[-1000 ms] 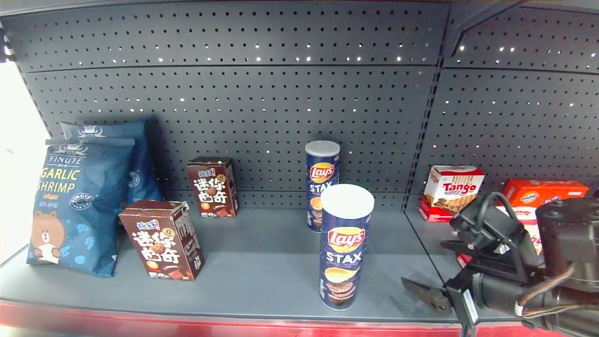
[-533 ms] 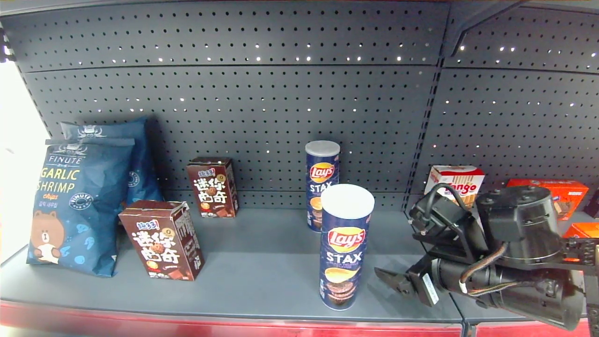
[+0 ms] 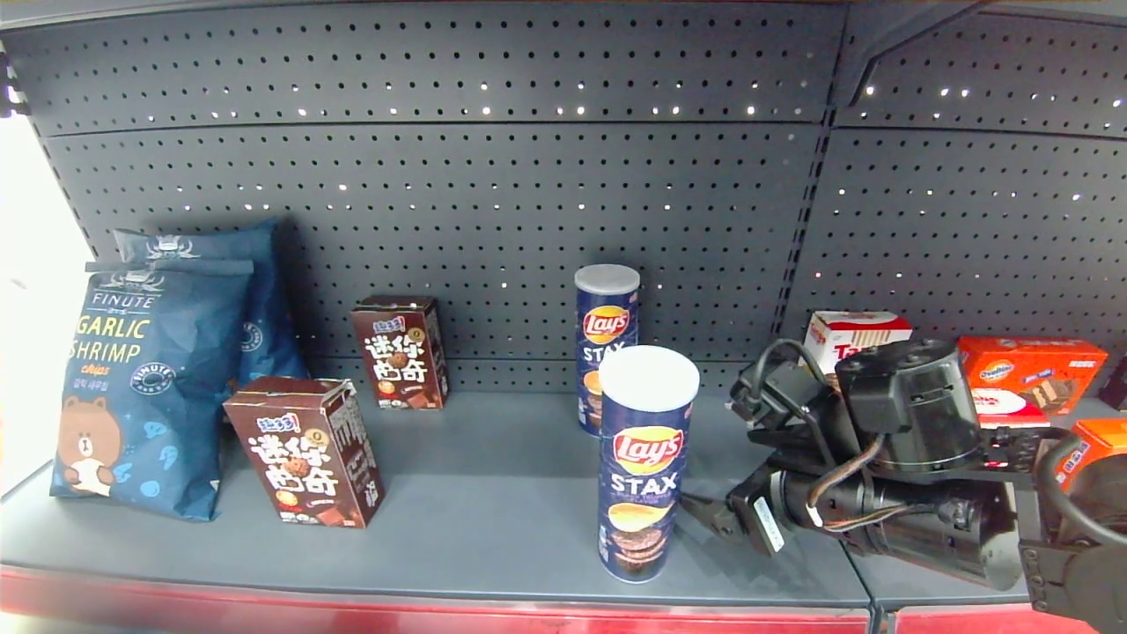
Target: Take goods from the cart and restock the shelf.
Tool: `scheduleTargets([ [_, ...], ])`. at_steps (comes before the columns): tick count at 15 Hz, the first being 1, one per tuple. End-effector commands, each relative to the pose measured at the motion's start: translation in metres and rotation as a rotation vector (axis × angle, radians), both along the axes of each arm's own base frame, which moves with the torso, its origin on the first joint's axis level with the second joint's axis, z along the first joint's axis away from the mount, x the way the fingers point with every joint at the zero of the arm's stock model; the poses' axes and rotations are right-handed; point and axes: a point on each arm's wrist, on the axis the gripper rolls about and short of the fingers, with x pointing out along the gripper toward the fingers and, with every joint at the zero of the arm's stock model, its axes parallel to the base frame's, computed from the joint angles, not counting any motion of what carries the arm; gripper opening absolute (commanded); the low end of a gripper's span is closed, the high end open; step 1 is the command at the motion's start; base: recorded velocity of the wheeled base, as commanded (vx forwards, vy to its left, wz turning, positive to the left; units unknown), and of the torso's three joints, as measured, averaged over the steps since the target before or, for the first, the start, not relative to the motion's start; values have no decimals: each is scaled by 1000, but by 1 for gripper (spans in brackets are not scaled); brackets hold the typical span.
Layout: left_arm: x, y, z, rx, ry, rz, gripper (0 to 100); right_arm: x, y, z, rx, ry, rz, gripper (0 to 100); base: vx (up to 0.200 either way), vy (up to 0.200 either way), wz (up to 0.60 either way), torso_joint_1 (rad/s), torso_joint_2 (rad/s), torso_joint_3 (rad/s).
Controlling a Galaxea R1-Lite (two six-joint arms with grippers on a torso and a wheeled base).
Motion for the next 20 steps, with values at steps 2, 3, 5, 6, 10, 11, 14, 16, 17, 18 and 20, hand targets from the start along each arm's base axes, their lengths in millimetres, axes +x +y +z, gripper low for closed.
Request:
scheduleTargets([
  [2, 0, 0, 0, -6, 2, 1, 100, 5, 4, -4, -7, 8, -1, 100, 0, 0, 0, 0, 0, 0],
  [3, 0, 0, 0, -6, 2, 1, 100, 6, 5, -4, -7, 8, -1, 100, 0, 0, 0, 0, 0, 0],
  [5, 0, 0, 0, -6, 2, 1, 100, 7, 6, -5, -10, 12, 0, 100, 0, 0, 0, 0, 0, 0],
  [6, 0, 0, 0, -6, 2, 1, 100, 8, 7, -5, -9, 11, 0, 100, 0, 0, 0, 0, 0, 0],
  [10, 0, 0, 0, -15, 2, 2, 100, 12, 11, -5, -7, 8, 2, 100, 0, 0, 0, 0, 0, 0],
  [11, 0, 0, 0, -18, 2, 3, 100, 11, 11, -5, -7, 8, 5, 100, 0, 0, 0, 0, 0, 0],
  [14, 0, 0, 0, -18, 2, 3, 100, 11, 14, -7, -10, 14, 10, 100, 0, 0, 0, 0, 0, 0],
  [16, 0, 0, 0, -18, 2, 3, 100, 12, 15, -7, -8, 11, 12, 100, 0, 0, 0, 0, 0, 0],
  [17, 0, 0, 0, -18, 2, 1, 100, 11, 14, -7, -6, 7, 10, 100, 0, 0, 0, 0, 0, 0],
  [18, 0, 0, 0, -18, 2, 1, 100, 9, 12, -7, -7, 8, 7, 100, 0, 0, 0, 0, 0, 0],
  [20, 0, 0, 0, -18, 2, 1, 100, 5, 7, -7, -7, 10, 5, 100, 0, 0, 0, 0, 0, 0],
])
